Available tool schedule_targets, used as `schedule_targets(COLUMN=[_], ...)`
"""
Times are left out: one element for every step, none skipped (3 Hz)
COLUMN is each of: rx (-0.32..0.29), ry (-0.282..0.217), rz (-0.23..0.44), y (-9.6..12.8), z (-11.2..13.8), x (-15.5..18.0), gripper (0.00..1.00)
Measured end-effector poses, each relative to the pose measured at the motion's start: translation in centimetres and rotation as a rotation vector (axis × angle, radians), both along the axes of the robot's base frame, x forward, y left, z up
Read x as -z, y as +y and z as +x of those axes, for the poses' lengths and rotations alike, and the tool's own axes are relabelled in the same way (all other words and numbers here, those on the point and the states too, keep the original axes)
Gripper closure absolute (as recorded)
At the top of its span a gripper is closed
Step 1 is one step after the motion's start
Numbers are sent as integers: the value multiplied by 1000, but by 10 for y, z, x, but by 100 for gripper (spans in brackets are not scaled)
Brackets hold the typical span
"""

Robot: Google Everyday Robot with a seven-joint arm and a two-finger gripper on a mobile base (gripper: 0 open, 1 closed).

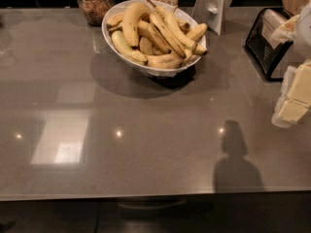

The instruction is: Pick banana from white bowl

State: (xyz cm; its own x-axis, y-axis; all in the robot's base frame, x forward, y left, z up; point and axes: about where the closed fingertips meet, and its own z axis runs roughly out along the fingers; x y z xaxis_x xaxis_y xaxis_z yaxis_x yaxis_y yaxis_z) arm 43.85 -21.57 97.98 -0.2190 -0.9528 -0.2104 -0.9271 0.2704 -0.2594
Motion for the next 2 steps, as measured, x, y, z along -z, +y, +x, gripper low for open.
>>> schedule_targets(rx=[0,24], ry=[0,-32], rz=[0,29], y=[0,10], z=[0,8], x=[0,3], gripper=[0,0])
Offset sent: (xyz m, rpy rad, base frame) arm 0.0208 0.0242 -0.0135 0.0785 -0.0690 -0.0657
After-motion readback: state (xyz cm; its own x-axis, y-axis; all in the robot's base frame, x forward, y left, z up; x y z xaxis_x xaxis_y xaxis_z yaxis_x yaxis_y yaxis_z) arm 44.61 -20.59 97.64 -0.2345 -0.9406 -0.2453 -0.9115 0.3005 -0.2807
